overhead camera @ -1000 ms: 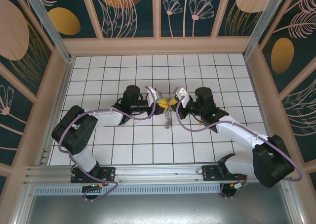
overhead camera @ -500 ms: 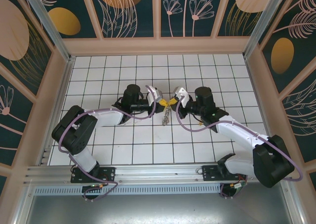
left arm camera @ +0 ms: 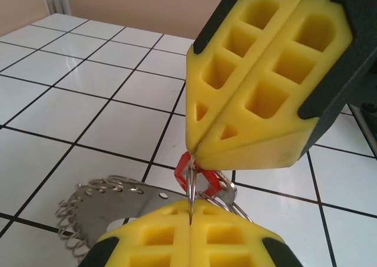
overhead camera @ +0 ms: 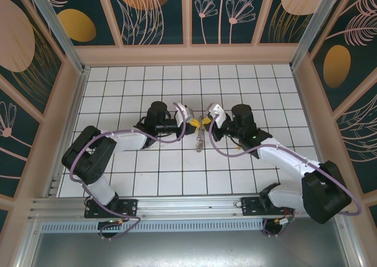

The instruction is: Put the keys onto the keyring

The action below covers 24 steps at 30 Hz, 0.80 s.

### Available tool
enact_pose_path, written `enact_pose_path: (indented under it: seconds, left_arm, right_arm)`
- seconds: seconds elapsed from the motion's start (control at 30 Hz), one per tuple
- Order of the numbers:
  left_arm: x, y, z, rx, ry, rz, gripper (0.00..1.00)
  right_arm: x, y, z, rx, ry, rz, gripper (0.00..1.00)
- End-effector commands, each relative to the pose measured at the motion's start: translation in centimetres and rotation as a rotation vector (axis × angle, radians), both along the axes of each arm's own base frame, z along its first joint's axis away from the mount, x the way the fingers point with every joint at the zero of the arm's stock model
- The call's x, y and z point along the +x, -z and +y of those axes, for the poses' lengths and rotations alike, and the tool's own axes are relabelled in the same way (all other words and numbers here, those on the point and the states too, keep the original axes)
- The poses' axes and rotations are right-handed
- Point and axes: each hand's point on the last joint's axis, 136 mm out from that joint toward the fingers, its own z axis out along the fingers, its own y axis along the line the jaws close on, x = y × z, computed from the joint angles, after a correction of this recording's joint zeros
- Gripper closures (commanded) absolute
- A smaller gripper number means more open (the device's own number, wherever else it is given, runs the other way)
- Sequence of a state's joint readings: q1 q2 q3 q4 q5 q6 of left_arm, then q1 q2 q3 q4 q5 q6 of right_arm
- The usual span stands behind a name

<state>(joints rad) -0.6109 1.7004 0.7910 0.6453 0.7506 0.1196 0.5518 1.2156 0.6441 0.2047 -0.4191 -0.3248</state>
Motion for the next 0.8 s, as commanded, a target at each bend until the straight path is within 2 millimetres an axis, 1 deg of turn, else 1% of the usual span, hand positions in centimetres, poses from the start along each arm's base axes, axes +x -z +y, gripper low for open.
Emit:
enact_pose_path:
  seconds: [0.0,0.13,0.2,0.23,0.43,0.6,0.77]
  left_arm:
    - [0.1,-1.6,0.1,-0.042,-0.003,-0.041,1.0]
    - [0.0,-1.8,0.1,-0.043,-0.003,-0.04,1.0]
    - [0.1,-1.9,0.1,-0.045,-0.004,-0.042,0.91]
    - [0.1,-1.9,0.1,-0.044,-0.004,-0.042,0.88]
    - [0.2,-2.1,0.2,-0.038,-0.01,-0.054,0.78]
    - [0.1,-2.0,0.1,-0.025,-0.001,-0.051,0.77]
    - [0.2,-1.4,0.1,0.008,0.002,-0.048,0.77]
  right_arm:
    - [0.0,-1.1,-0.1,0.026,0.018,-0.014,1.0]
    - [-0.2,-2.0,0.5,0.049,-0.021,-0.026,1.0]
    - [-0.4,-2.5,0.8,0.065,-0.049,-0.033,1.0]
    - [-0.5,-2.6,1.0,0.069,-0.06,-0.035,1.0]
    - [-0.4,-3.1,1.3,0.07,-0.074,-0.05,1.0]
    - [-0.4,-3.0,1.3,0.071,-0.078,-0.054,1.0]
    - [-0.5,-3.1,1.3,0.072,-0.079,-0.058,1.0]
